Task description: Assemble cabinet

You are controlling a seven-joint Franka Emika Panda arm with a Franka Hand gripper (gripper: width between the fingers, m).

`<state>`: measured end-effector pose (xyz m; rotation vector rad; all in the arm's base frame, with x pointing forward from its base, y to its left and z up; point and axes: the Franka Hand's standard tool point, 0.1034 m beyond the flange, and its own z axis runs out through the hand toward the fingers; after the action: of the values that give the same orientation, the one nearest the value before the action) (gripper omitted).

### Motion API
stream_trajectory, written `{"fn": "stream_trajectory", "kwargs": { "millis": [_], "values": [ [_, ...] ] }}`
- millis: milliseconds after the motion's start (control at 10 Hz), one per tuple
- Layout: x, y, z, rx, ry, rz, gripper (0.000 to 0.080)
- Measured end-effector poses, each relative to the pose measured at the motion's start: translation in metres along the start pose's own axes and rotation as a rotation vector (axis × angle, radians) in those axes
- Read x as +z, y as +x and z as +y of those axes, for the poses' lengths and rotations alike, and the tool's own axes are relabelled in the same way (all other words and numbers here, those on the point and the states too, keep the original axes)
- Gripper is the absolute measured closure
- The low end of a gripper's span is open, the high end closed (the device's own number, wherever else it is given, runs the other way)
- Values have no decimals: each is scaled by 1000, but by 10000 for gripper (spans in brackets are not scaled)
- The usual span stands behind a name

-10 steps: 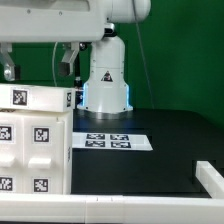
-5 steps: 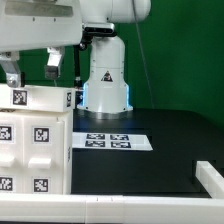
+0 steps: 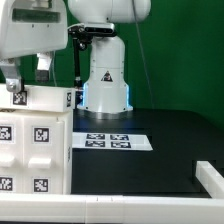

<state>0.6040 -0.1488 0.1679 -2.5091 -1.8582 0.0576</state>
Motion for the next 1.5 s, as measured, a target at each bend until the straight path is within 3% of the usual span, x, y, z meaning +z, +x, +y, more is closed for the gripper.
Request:
{"fn": "stream_trajectory", "kwargs": {
  "millis": [800, 1000, 1100, 1500],
  "values": [
    [14, -6, -4, 14, 19, -8, 150],
    [15, -7, -3, 15, 15, -9, 177],
    [15, -7, -3, 17, 15, -9, 242],
    [15, -7, -3, 120, 15, -10, 242]
  ]
}}
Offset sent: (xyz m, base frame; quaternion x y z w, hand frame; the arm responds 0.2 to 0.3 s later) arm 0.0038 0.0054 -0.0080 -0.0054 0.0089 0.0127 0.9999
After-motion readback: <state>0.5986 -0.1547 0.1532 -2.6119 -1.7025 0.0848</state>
